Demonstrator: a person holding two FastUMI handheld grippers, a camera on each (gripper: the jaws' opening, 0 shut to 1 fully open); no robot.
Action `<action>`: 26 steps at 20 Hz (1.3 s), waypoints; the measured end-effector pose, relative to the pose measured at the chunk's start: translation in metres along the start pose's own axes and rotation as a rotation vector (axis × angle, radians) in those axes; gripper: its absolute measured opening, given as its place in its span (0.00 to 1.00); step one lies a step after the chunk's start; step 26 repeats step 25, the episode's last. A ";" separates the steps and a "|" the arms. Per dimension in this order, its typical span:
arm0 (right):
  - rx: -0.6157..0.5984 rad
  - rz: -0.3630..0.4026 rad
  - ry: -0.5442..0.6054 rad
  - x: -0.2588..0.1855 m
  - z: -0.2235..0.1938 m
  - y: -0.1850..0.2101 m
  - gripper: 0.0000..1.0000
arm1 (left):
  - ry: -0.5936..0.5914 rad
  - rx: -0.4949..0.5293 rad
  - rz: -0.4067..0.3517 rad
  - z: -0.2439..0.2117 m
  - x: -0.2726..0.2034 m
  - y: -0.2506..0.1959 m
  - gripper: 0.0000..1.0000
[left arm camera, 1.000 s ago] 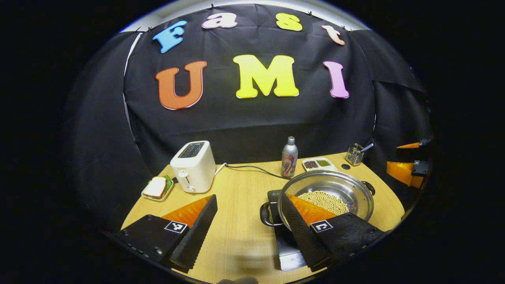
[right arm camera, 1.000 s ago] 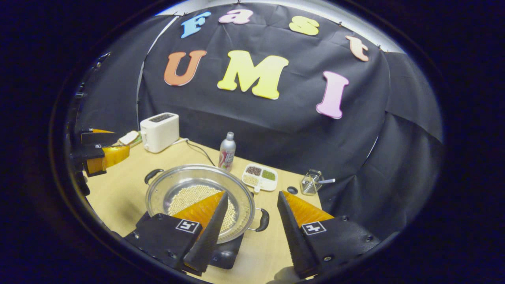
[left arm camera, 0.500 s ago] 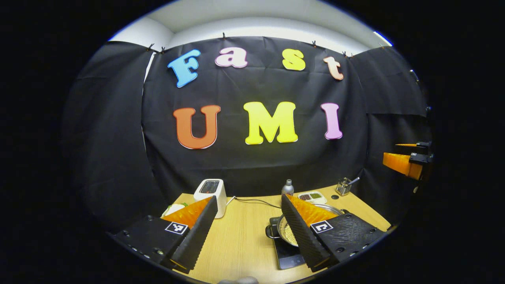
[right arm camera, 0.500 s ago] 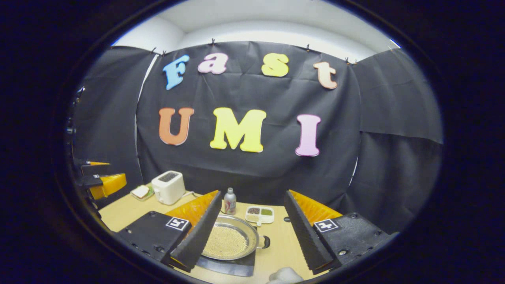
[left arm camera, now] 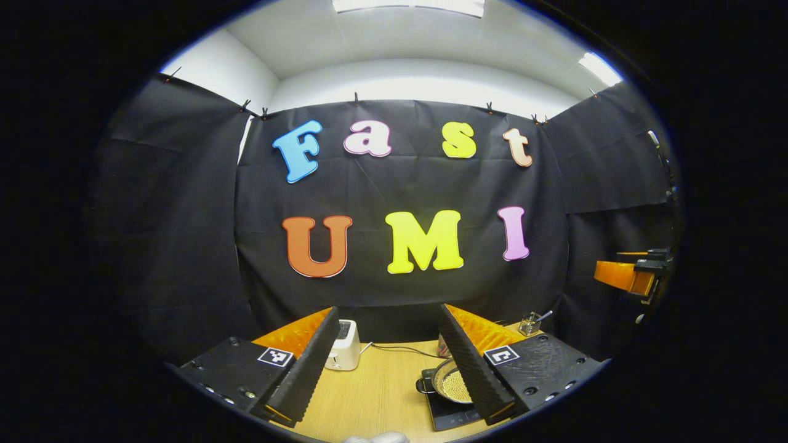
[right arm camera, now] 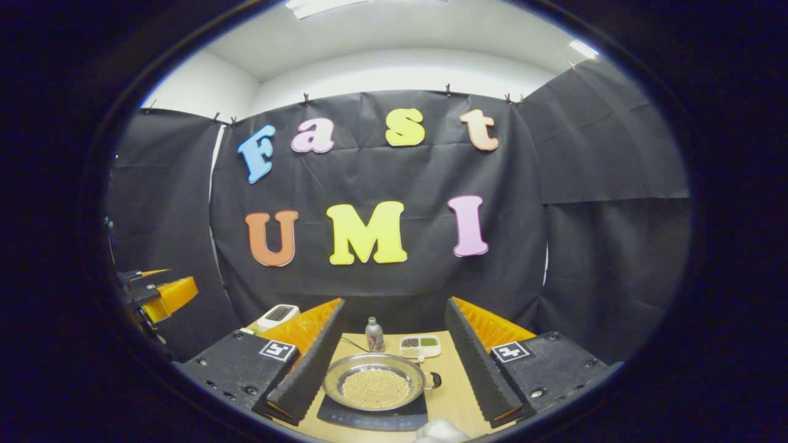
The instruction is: First push the handle of the pot to place it horizontally, then grasp the pot with both hands and set it on the induction cooktop.
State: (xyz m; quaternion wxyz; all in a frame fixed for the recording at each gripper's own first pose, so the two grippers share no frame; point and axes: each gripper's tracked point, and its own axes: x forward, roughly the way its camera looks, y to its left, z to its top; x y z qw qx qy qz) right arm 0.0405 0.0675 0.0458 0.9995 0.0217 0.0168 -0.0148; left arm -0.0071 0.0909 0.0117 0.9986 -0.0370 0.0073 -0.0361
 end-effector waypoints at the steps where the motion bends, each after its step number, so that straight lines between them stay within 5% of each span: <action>1: 0.000 -0.008 0.003 -0.004 0.000 0.000 1.00 | 0.001 -0.010 -0.008 0.002 -0.002 -0.002 0.97; 26: -0.009 -0.067 -0.002 -0.026 0.009 0.001 1.00 | 0.003 -0.051 -0.098 0.012 0.005 -0.021 0.97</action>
